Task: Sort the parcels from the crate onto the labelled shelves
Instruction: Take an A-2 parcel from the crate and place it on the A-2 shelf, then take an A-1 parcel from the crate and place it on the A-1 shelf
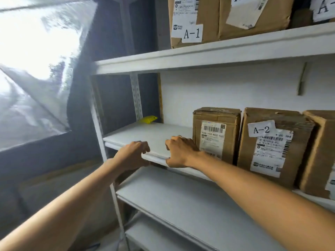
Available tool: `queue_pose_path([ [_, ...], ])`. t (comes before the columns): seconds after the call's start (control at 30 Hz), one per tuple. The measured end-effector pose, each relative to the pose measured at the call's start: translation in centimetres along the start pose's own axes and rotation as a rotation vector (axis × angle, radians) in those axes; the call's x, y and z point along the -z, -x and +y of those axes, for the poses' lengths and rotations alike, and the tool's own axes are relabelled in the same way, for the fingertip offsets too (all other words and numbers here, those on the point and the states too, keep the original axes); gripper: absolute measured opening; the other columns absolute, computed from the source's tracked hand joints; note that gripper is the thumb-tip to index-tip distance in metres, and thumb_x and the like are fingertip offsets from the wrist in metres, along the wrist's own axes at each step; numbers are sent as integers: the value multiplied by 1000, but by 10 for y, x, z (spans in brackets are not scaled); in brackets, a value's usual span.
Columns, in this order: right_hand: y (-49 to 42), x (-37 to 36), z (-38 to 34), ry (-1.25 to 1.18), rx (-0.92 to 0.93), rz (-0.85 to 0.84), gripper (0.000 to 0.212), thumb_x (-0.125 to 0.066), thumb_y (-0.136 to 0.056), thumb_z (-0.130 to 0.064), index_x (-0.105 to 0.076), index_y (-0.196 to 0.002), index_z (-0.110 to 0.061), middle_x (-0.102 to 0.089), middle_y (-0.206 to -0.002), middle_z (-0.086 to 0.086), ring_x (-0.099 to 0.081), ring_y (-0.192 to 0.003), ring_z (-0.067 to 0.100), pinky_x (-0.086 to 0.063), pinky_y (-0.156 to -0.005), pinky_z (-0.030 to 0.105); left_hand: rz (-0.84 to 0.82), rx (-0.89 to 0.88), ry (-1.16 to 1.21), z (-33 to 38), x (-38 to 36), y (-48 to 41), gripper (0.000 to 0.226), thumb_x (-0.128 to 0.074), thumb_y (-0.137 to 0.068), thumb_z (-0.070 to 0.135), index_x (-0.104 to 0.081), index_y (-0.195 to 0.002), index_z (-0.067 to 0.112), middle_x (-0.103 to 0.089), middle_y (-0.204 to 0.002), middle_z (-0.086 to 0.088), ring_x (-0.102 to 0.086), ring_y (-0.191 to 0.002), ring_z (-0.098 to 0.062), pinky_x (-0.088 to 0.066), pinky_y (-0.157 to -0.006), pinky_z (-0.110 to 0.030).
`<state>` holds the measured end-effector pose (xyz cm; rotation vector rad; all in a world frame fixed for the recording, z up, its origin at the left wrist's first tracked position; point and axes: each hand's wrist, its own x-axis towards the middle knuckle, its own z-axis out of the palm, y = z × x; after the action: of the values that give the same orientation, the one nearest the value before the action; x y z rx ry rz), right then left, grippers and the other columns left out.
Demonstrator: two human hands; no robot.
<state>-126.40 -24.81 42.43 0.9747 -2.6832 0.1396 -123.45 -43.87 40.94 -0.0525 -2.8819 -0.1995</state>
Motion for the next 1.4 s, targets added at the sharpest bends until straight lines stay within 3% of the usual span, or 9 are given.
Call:
queue_pose_path([
  [0.2,11,-9,-48,-144,350,-208,44,-62,-68,-35,-57,-107,-15,-61,-109,6,-58,-95,28,-49,-77,34,-6,394,0,-8,9,100,37,-76,-70,34,-60,-103,29,-65,-99,11,-60,-87,-13,-47,-70,-27],
  [0.3,31,-14,-78,-193,495,-232,36,-61,-69,-32,-56,-100,-15,-62,-106,6,-59,-89,25,-53,-78,38,-6,579,20,0,11,166,37,-77,-68,36,-61,-100,31,-60,-92,14,-60,-86,-12,-49,-74,-27],
  [0.4,53,-19,-112,-198,653,-275,44,-61,-72,-34,-56,-111,-16,-61,-110,5,-59,-97,26,-52,-82,41,-35,727,7,9,15,231,33,-75,-70,38,-62,-99,30,-62,-90,13,-61,-88,-13,-51,-80,-29],
  [0.67,126,9,-227,-280,1060,-243,45,-66,-70,-37,-56,-108,-16,-59,-106,5,-59,-94,28,-50,-74,34,10,1073,-73,59,61,392,31,-73,-68,33,-63,-97,24,-65,-90,7,-64,-89,-17,-53,-80,-32],
  [0.83,224,38,-303,-294,1364,-276,52,-67,-72,-40,-55,-118,-20,-58,-115,5,-56,-104,26,-48,-87,39,52,1343,-98,128,82,514,34,-76,-70,33,-63,-99,22,-68,-96,1,-64,-88,-18,-53,-78,-31],
  [0.93,297,56,-332,-288,1536,-297,47,-68,-72,-39,-58,-112,-16,-61,-110,7,-59,-101,29,-52,-82,38,114,1512,-124,188,84,586,23,-75,-75,27,-63,-94,21,-65,-94,0,-63,-93,-21,-46,-71,-27],
  [1.03,372,74,-340,-320,1710,-337,41,-68,-73,-41,-59,-102,-14,-60,-95,0,-57,-84,24,-49,-69,33,119,1650,-149,255,79,643,33,-76,-76,29,-62,-101,14,-65,-103,-3,-61,-97,-23,-49,-79,-33],
  [1.23,515,103,-335,-276,2092,-349,44,-67,-78,-34,-61,-114,-10,-63,-109,11,-59,-97,28,-52,-82,40,123,1973,-206,399,60,725,30,-75,-75,33,-63,-101,24,-67,-105,2,-61,-89,-17,-51,-76,-30],
  [1.4,600,121,-332,-268,2281,-307,46,-66,-79,-35,-59,-118,-12,-62,-109,9,-60,-95,27,-54,-81,40,209,2154,-164,484,50,763,31,-73,-78,30,-65,-105,19,-66,-111,-4,-62,-102,-23,-51,-88,-37],
])
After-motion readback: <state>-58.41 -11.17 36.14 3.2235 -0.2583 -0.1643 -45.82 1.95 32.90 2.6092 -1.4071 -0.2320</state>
